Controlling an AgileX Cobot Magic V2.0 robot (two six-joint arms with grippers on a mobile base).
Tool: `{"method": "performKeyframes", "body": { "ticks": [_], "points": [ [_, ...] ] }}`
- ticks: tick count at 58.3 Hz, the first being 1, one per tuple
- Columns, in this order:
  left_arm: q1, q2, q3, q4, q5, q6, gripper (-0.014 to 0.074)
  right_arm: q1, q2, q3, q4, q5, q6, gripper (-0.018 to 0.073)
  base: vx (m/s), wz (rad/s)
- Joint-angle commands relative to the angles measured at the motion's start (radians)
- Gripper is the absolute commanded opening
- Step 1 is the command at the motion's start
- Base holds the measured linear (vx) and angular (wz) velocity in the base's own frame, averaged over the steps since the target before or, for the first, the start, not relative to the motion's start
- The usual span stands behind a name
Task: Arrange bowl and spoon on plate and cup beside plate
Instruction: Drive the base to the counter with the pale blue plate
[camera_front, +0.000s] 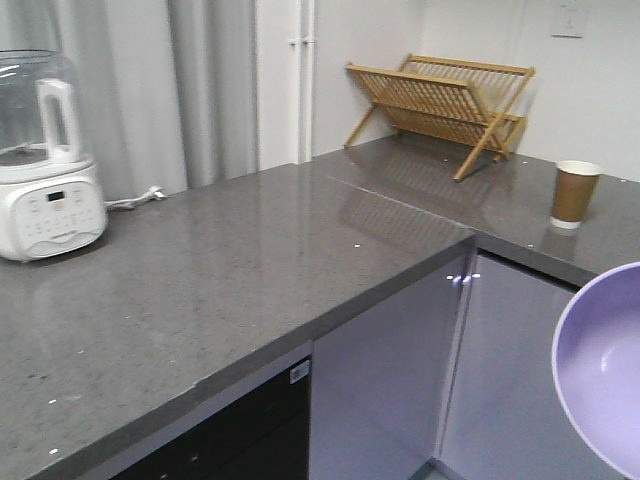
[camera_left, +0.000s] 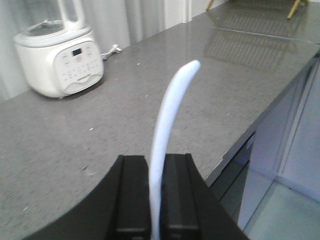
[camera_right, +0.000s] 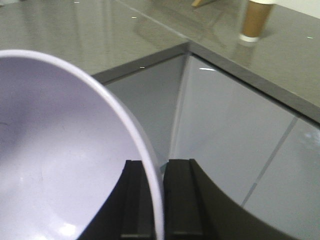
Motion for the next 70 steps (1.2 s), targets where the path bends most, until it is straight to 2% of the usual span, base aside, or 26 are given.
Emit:
{"method": "performKeyframes", "body": {
  "ticks": [1, 40, 70],
  "points": [
    [-0.005, 0.001, -0.027, -0.010, -0.086, -0.004, -0.0006, -0.002, -0.006, -0.028, -0.012, -0.091, 0.002, -0.0009, 0.17, -0.62],
    [-0.005, 0.002, -0.027, -0.010, -0.086, -0.004, -0.0006, -0.002, -0.006, -0.028, -0.012, -0.086, 0.002, -0.0009, 0.24, -0.64],
    [-0.005, 0.002, -0.027, -0.010, -0.086, -0.004, -0.0006, -0.002, -0.006, -0.028, -0.012, -0.089, 0.002, -0.0009, 0.33, -0.31]
  ]
}}
